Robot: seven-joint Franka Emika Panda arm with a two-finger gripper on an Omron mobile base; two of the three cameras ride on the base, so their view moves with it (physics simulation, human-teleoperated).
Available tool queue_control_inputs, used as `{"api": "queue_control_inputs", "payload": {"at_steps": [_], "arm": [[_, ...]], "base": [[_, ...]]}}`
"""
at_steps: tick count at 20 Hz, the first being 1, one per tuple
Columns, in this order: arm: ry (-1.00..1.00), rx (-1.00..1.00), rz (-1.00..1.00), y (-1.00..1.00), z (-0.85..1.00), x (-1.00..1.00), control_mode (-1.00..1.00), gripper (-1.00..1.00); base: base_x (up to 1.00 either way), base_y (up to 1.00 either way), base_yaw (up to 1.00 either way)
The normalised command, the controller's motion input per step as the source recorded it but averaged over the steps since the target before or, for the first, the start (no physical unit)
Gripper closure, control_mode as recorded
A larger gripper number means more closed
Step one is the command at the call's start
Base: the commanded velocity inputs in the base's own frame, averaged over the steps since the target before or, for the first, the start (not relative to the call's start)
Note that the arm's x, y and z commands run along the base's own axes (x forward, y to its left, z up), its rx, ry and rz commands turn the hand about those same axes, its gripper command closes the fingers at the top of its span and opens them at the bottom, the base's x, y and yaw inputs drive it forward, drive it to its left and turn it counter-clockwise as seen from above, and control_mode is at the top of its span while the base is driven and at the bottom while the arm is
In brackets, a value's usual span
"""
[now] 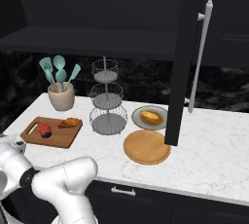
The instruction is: From the different types of pastries on the counter, select a croissant and place it on the cutting board. Then retrieve a jar of jam from the cabinet and place it alongside the croissant on the cutting board.
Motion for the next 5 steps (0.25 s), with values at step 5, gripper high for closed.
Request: {"api": "queue_control_inputs", "payload": {"at_steps": [5], "arm": [[0.13, 0.22, -0.11, -0.86, 0.69, -0.12, -1.00, -1.00]], "base": [[0.00, 0.00, 0.00]]}}
